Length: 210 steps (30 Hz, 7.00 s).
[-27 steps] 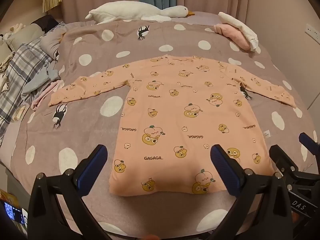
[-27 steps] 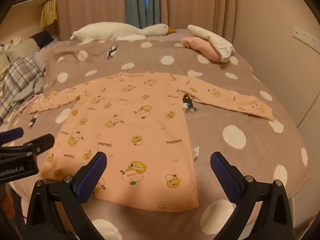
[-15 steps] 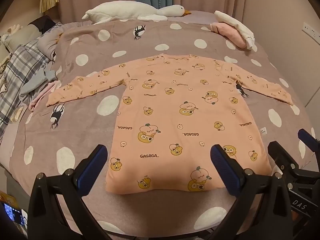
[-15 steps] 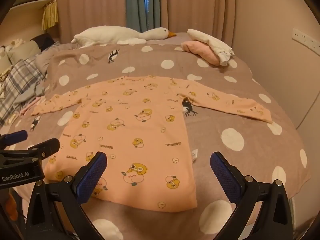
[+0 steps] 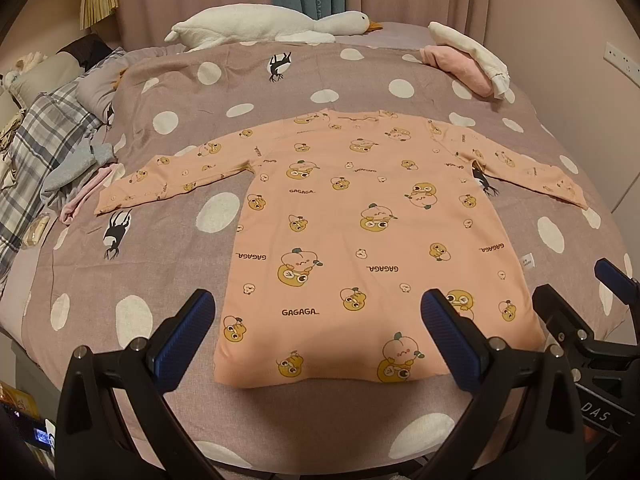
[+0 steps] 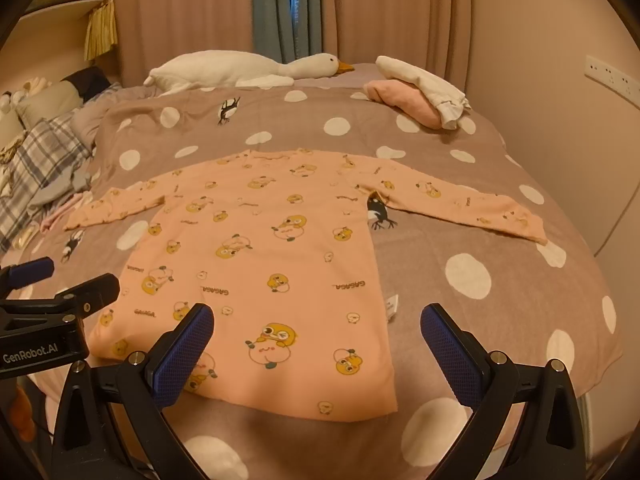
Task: Fold small clothes
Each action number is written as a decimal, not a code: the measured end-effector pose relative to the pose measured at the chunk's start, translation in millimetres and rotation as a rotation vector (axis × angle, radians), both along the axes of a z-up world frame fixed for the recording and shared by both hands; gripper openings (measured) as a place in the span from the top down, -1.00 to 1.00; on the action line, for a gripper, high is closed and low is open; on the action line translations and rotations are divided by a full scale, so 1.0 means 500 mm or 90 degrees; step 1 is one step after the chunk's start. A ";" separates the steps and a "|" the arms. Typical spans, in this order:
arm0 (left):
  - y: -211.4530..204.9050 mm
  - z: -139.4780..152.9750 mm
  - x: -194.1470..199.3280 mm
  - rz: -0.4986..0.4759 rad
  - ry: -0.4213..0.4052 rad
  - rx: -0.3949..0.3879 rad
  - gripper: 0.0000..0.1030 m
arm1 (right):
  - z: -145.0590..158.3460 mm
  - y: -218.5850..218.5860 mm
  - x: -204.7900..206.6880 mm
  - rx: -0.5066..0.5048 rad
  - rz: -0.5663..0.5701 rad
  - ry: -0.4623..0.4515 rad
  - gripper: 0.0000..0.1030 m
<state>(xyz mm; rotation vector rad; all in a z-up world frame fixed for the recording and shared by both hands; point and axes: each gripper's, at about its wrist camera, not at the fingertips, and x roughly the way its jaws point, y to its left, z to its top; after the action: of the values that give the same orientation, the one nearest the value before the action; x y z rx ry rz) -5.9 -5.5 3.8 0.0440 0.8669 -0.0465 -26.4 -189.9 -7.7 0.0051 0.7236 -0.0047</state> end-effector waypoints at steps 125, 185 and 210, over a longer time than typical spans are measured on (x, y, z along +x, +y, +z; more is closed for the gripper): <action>-0.019 -0.132 0.253 0.002 0.171 -0.266 -0.99 | -0.206 -0.699 0.290 0.625 -0.371 -0.089 -0.62; 0.344 -0.170 0.158 0.165 0.100 -0.333 -0.99 | -0.061 0.276 0.578 0.164 0.279 0.105 -0.41; 0.407 -0.169 0.096 0.151 0.038 -0.401 -0.99 | -0.180 0.430 0.603 -0.052 0.188 0.125 0.40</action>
<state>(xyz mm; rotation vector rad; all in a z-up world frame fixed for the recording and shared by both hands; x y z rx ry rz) 42.0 198.2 -80.5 -0.6516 0.8795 -0.0969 275.0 25.3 -98.0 -0.1828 0.9153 0.2497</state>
